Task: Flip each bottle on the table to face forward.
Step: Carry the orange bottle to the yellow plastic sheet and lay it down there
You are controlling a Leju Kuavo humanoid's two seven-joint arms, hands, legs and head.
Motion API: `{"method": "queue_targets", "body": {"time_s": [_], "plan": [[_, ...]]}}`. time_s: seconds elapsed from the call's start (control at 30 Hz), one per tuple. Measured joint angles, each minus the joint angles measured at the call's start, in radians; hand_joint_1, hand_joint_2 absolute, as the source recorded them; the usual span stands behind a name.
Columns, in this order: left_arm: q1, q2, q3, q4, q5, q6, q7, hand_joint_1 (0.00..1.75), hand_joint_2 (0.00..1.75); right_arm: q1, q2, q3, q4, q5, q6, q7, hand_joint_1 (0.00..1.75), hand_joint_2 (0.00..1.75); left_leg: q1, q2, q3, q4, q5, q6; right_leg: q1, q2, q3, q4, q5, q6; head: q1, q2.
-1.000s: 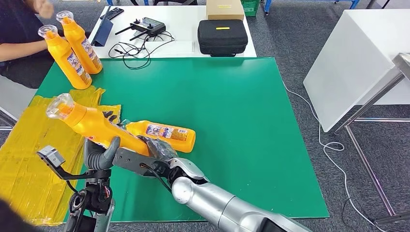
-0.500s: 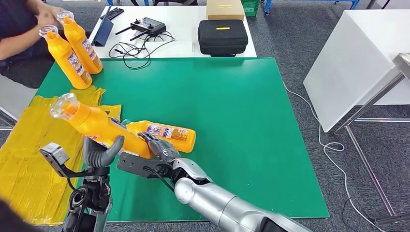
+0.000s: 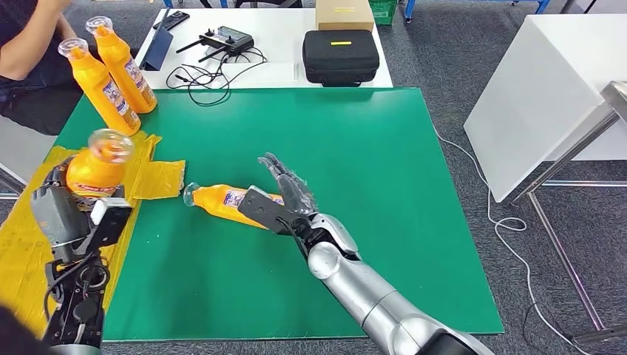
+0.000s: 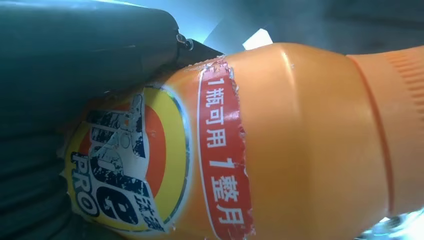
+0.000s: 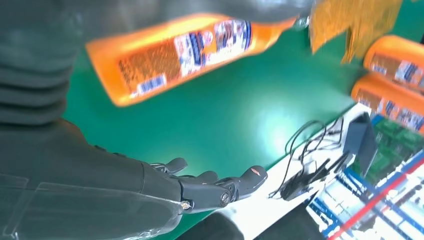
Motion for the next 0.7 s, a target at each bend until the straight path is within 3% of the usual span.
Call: {"method": "queue_targets", "body": {"time_s": [0.1,0.17,0.27,0.37,0.47,0.7], "plan": [[-0.01,-0.012,0.135,-0.006,-0.385,0.009,0.03,1.75,1.75,0.014,-0.004,-0.052,-0.028,0.026,0.014,-0.003,0.0,0.0,0.0,0.001,0.0,0.0,0.0,0.0,0.0,0.001,-0.001,0.0,0.0,0.0,0.0,0.0],[-0.01,-0.018,0.179,-0.006,-0.475,0.009,0.084,1.75,1.75,0.02,-0.004,-0.072,-0.037,0.039,0.021,-0.005,0.0,0.0,0.0,0.001,0.0,0.0,0.0,0.0,0.0,0.002,-0.001,-0.001,0.0,0.0,0.0,0.0],[-0.004,-0.015,0.177,0.007,-0.536,0.01,0.251,1.75,1.75,0.026,-0.004,-0.096,-0.047,0.057,0.033,-0.01,0.0,0.0,0.0,0.0,-0.001,0.0,0.0,0.0,0.0,0.002,-0.001,-0.001,0.0,0.0,0.0,0.0],[0.007,0.012,0.073,0.057,-0.557,0.01,0.442,1.75,1.75,0.028,-0.002,-0.113,-0.051,0.071,0.046,-0.015,0.0,0.0,0.0,0.0,-0.001,0.0,0.0,0.0,0.0,0.001,-0.001,-0.001,0.0,0.0,0.0,0.0],[0.006,0.037,-0.05,0.123,-0.564,0.01,0.558,1.75,1.75,0.028,0.002,-0.124,-0.052,0.084,0.059,-0.02,0.0,0.0,0.0,0.0,-0.001,0.0,0.0,0.0,0.0,0.002,-0.001,0.0,0.0,0.0,0.0,0.0],[-0.023,0.074,-0.246,0.37,-0.564,0.001,0.59,1.69,1.75,0.029,0.009,-0.131,-0.054,0.098,0.079,-0.02,0.0,0.0,0.0,0.001,-0.001,0.0,0.0,0.0,0.0,0.002,-0.001,0.0,0.0,0.0,0.0,0.0]]}}
